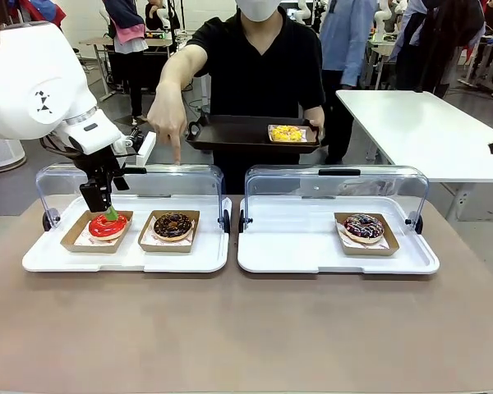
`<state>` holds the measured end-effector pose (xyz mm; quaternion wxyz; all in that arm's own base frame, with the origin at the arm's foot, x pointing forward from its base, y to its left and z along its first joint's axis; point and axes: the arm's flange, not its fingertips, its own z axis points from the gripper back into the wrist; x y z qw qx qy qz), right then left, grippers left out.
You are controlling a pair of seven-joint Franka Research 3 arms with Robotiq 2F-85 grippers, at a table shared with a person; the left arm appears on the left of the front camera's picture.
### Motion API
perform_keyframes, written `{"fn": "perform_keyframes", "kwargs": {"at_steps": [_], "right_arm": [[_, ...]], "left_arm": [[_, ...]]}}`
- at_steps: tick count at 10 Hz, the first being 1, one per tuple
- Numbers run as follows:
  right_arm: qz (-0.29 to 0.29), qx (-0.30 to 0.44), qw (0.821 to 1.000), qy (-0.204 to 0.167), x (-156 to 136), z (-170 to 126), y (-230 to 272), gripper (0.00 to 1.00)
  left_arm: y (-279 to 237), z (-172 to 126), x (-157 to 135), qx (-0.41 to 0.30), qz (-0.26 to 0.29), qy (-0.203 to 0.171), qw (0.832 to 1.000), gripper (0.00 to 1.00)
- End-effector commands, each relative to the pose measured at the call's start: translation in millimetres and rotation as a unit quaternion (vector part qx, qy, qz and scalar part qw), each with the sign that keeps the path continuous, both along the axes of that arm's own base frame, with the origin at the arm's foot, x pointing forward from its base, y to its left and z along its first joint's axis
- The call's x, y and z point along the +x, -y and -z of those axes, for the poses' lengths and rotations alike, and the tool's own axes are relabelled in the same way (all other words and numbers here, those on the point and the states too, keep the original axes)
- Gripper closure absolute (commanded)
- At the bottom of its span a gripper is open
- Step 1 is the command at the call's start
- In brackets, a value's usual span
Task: Provide the desired donut to the person.
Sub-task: Pick up and lift the Paper togo box containing the Donut pointed at by the person.
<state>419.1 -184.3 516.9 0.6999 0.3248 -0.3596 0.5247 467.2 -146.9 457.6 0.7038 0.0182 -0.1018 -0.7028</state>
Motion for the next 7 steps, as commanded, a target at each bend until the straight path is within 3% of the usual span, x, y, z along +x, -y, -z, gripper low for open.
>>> {"fn": "perform_keyframes", "kwargs": {"at_steps": [1,5,7], "right_arm": [[-0.002,0.002,1.000,-0.001,0.5,0.0,0.2,0.00],[-0.002,0.002,1.000,-0.001,0.5,0.0,0.2,0.00],[-0.002,0.002,1.000,-0.001,0.5,0.0,0.2,0.00]], "left_arm": [[-0.1,0.0,0.0,0.000,0.000,0.000,1.000,0.00],[34.6,38.6,-18.3,0.016,0.009,-0.005,1.000,0.00],[46.6,60.3,-12.1,0.036,0.007,-0.018,0.999,0.00]]}}
